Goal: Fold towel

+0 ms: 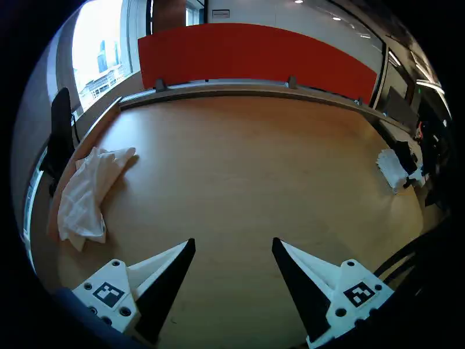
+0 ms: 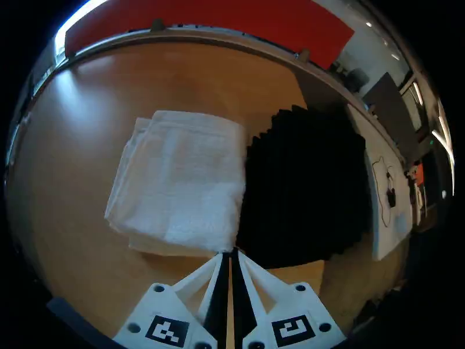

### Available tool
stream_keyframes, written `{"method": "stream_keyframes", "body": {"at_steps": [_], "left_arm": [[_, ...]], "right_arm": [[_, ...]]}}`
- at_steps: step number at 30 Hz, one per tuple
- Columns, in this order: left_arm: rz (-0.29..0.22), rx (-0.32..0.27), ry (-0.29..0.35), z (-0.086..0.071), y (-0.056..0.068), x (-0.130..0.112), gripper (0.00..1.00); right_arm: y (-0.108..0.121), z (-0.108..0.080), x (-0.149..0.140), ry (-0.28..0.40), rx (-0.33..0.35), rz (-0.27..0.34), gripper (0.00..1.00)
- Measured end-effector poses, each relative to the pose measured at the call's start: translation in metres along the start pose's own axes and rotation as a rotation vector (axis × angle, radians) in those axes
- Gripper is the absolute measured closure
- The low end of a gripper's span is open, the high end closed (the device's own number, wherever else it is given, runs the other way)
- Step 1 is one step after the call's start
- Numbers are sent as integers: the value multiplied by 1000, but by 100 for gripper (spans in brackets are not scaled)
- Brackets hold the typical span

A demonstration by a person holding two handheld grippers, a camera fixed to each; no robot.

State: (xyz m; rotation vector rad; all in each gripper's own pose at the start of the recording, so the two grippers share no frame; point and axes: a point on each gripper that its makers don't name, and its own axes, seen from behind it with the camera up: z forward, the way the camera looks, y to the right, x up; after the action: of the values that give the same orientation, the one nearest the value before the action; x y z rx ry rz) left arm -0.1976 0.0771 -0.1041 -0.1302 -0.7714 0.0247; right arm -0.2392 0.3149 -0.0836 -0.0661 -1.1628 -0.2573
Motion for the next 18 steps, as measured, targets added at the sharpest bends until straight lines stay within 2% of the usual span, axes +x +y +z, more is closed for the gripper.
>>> {"method": "stream_keyframes", "body": {"at_steps": [14,18], "left_arm": [[-4,5,1,0,-3,1,2],[-2,3,0,1,-1,1,2]], "right_arm": [[0,7,-4,-17,-10,8,96],[0,5,-5,-15,-17,15,92]]}}
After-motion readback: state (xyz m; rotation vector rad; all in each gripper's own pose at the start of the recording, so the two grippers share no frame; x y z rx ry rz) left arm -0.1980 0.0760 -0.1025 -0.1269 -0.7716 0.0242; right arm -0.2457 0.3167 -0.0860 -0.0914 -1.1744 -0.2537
